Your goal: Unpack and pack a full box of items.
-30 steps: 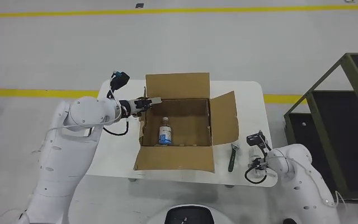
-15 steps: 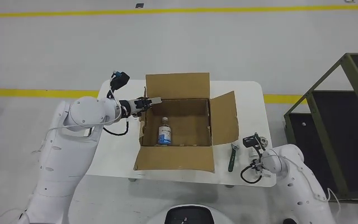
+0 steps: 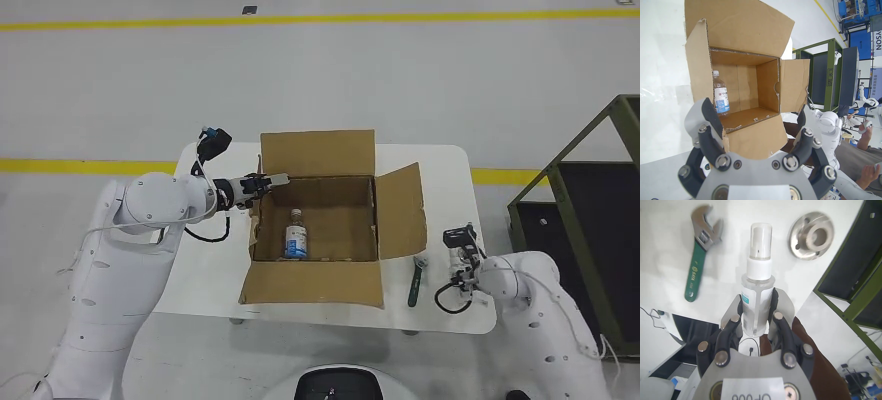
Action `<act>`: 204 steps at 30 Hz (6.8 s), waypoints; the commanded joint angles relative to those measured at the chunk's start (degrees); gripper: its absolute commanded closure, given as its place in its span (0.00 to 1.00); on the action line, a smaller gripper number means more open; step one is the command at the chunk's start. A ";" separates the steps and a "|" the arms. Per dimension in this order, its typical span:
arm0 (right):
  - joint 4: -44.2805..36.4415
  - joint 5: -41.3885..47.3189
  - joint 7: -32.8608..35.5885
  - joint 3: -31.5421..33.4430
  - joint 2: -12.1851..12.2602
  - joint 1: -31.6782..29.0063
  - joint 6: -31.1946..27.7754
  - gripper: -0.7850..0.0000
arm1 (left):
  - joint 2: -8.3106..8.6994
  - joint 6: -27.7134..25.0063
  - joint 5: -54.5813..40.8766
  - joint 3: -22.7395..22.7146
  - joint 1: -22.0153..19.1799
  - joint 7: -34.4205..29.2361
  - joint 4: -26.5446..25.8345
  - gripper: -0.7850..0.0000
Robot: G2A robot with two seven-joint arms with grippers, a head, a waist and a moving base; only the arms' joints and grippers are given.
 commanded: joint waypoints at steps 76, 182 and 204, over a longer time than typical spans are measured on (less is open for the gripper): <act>9.50 52.37 -26.19 -16.93 -3.75 16.64 -4.25 1.00 | 0.89 -6.31 30.59 10.35 1.54 -1.76 4.29 1.00; 55.10 37.24 -29.71 -50.73 -26.67 42.55 9.11 0.00 | 3.11 -2.17 8.53 -0.63 5.02 1.56 1.58 0.00; -16.31 21.25 -12.48 11.42 -6.44 7.84 -3.60 1.00 | 3.33 -2.53 3.68 -2.42 6.20 6.63 -2.39 0.00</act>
